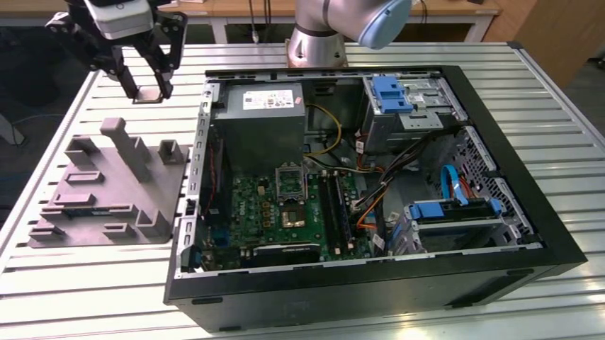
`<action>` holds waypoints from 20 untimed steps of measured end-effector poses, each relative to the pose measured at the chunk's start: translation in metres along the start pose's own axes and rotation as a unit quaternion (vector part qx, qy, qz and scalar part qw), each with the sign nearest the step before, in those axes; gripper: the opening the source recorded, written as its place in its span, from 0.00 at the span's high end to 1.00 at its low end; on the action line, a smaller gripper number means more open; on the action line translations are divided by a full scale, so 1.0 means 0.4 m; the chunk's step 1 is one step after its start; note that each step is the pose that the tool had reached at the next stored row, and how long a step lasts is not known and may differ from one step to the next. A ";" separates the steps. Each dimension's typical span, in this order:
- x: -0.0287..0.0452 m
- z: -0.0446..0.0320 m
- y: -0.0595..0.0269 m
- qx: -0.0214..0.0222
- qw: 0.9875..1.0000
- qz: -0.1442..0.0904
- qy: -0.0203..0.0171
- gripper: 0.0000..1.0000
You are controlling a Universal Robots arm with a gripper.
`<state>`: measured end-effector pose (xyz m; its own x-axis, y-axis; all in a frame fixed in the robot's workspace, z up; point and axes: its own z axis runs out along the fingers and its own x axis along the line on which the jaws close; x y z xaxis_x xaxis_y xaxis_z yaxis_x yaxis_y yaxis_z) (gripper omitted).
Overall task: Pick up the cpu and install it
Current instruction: 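Pick up the cpu and move it towards the insertion slot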
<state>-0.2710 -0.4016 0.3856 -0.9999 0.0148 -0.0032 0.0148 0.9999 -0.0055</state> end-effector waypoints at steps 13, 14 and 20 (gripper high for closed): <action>-0.019 0.000 0.000 0.000 1.000 0.000 0.000 0.53; -0.020 0.000 0.000 0.000 1.000 0.000 0.000 0.53; -0.030 0.000 0.001 0.000 1.000 0.000 0.000 0.53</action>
<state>-0.2589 -0.4016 0.3856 -0.9999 0.0148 -0.0032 0.0148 0.9999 -0.0055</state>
